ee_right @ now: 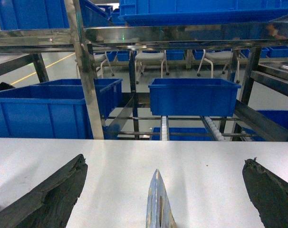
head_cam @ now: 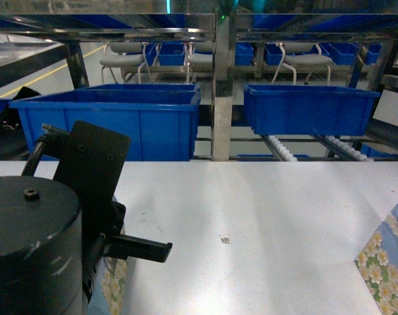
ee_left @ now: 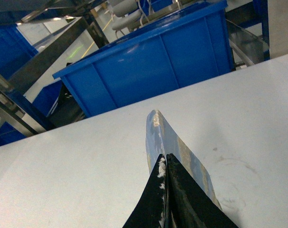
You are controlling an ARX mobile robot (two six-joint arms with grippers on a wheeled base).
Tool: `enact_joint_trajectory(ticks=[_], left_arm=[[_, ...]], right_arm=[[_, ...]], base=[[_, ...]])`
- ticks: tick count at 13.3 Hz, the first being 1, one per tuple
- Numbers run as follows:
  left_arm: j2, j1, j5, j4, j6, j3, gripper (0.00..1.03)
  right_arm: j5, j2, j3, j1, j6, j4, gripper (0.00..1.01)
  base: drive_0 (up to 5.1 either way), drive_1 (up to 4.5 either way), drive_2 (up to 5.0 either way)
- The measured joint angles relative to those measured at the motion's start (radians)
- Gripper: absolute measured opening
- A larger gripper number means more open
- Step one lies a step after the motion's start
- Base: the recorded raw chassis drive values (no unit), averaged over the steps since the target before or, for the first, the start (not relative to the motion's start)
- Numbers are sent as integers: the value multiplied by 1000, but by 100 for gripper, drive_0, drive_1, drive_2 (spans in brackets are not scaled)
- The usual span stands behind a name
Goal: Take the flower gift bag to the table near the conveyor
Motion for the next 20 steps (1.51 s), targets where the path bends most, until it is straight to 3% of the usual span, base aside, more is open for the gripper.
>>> enact_joint_trajectory(ticks=[5, 8, 10, 12, 13, 14, 18, 20], left_arm=[[35, -17, -17, 4, -29, 22, 2], [45, -32, -41, 8, -80, 22, 2], [42, -30, -18, 3, -92, -4, 25], [-1, 6, 15, 2, -92, -18, 49], [-109, 74, 103, 3, -76, -18, 83], [-150, 98, 130, 3, -73, -18, 96], [-401, 238, 266, 5, -72, -61, 98], [-451, 272, 303, 5, -72, -73, 98]], right_arm=[[0, 0, 0, 0, 0, 0, 98], [0, 0, 0, 0, 0, 0, 98], [0, 0, 0, 0, 0, 0, 98], [0, 0, 0, 0, 0, 0, 98], [0, 0, 0, 0, 0, 0, 98], [0, 0, 0, 0, 0, 0, 98], [0, 0, 0, 0, 0, 0, 98], [0, 0, 0, 0, 0, 0, 98]], base=[[0, 0, 0], [0, 0, 0], [0, 0, 0], [0, 0, 0], [0, 0, 0], [0, 0, 0], [0, 0, 0], [0, 0, 0]])
